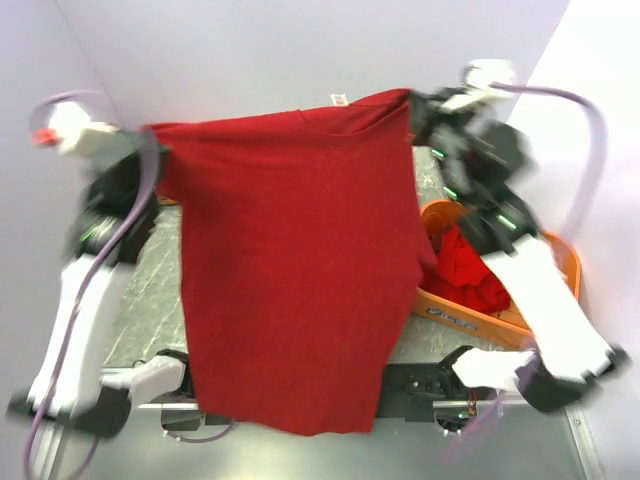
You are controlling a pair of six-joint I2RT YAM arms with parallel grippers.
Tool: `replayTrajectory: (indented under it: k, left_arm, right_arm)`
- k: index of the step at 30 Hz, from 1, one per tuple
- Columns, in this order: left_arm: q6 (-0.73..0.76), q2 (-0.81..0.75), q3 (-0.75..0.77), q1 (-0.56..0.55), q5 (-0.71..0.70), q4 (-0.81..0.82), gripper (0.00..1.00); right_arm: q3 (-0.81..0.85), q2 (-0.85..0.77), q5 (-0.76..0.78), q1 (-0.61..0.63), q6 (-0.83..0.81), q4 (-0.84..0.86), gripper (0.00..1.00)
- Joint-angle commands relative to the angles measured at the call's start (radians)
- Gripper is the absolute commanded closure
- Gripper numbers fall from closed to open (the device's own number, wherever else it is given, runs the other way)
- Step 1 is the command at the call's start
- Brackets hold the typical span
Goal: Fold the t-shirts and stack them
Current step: Flatten the tshirt out
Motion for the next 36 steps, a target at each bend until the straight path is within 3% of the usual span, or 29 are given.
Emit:
replayTrajectory:
  k: [1, 3, 4, 5, 6, 7, 8, 9, 11, 13, 17, 24, 29, 36]
  left_arm:
    - [0.063, 0.151, -0.085, 0.026, -0.202, 0.054, 0.89]
    - [0.092, 0.24, -0.128, 0.08, -0.147, 0.117, 0.73]
    - [0.105, 0.348, -0.125, 0.101, -0.107, 0.145, 0.49]
    - [0.107, 0.413, -0.101, 0.121, -0.045, 0.118, 0.34]
    - [0.095, 0.481, -0.012, 0.134, -0.01, 0.072, 0.22]
    - [0.042, 0.61, 0.045, 0.141, -0.016, -0.079, 0.06]
    - [0.014, 0.669, 0.103, 0.141, -0.036, -0.147, 0.02]
    - [-0.009, 0.719, 0.186, 0.141, -0.051, -0.199, 0.01]
    - [-0.028, 0.785, 0.214, 0.139, -0.075, -0.26, 0.01]
    - [-0.026, 0.75, 0.149, 0.139, -0.05, -0.231, 0.01]
    - [-0.043, 0.594, -0.081, 0.135, 0.123, -0.099, 0.01]
    - [-0.109, 0.328, -0.547, 0.041, 0.261, 0.076, 0.01]
    - [-0.098, 0.282, -0.659, 0.033, 0.301, 0.133, 0.01]
    - [-0.06, 0.484, -0.57, 0.036, 0.277, 0.15, 0.01]
  right_arm:
    - [-0.099, 0.162, -0.072, -0.124, 0.132, 0.055, 1.0]
    - [-0.142, 0.248, -0.182, -0.165, 0.139, 0.096, 1.0]
    - [-0.134, 0.361, -0.215, -0.173, 0.159, 0.09, 1.0]
    - [-0.066, 0.426, -0.245, -0.194, 0.172, 0.017, 0.98]
    - [-0.014, 0.492, -0.265, -0.201, 0.177, -0.038, 0.76]
    - [0.04, 0.615, -0.273, -0.204, 0.182, -0.095, 0.59]
    - [0.139, 0.667, -0.278, -0.204, 0.177, -0.194, 0.47]
    - [0.178, 0.708, -0.276, -0.204, 0.174, -0.228, 0.31]
    - [0.188, 0.758, -0.296, -0.204, 0.171, -0.238, 0.23]
    - [0.15, 0.738, -0.321, -0.204, 0.177, -0.203, 0.18]
    - [0.05, 0.701, -0.356, -0.202, 0.186, -0.163, 0.16]
    - [-0.116, 0.658, -0.453, -0.181, 0.217, -0.112, 0.15]
    - [-0.312, 0.583, -0.399, -0.11, 0.292, -0.082, 0.15]
    - [-0.501, 0.529, -0.275, 0.029, 0.415, -0.157, 0.15]
